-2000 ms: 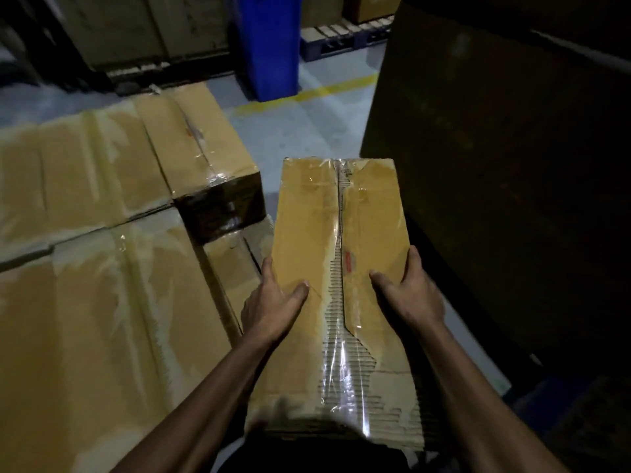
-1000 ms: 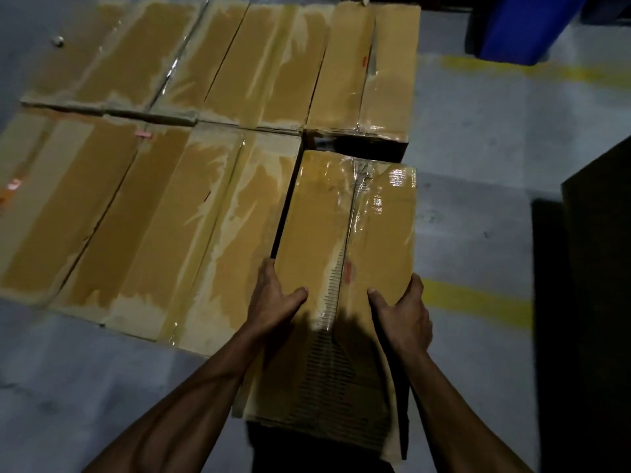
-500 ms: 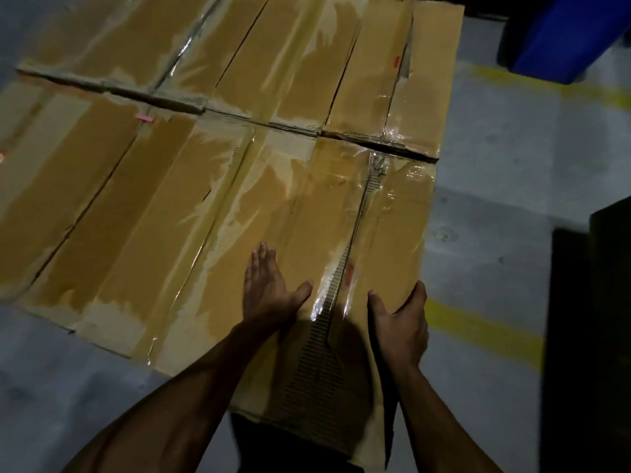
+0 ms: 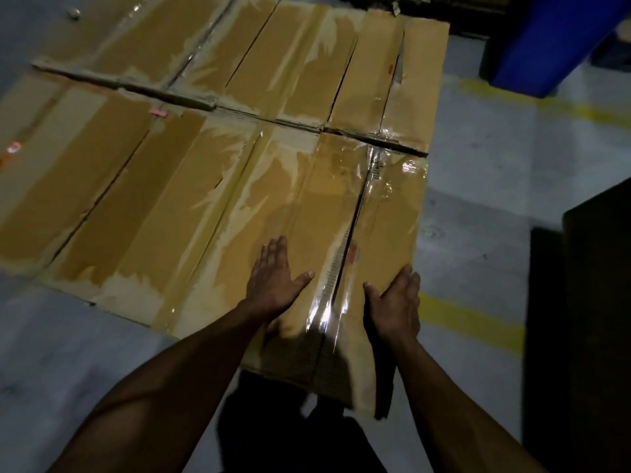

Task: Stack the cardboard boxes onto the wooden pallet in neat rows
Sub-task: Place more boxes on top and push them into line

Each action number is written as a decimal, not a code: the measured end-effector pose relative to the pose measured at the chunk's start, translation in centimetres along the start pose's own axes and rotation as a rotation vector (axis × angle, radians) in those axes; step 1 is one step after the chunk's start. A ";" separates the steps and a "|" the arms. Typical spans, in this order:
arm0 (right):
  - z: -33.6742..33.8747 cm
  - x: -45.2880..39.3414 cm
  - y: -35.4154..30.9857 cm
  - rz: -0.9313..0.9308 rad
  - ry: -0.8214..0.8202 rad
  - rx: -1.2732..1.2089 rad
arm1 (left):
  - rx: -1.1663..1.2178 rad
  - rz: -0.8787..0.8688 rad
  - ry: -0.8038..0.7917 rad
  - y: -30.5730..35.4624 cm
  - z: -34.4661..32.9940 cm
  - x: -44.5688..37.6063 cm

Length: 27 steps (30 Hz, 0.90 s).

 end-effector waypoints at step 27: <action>-3.2 13.6 5.8 0.262 -0.196 0.405 | -0.388 -0.521 -0.057 -10.2 0.4 11.5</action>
Point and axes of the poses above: each hand's wrist, its own x-axis away from the middle knuckle, its own z-axis out of the back of the hand, y = z × x, the point moved 3 cm from there along -x, towards the middle knuckle, and after that the axes turned 3 degrees about y, right-handed, at the moved point
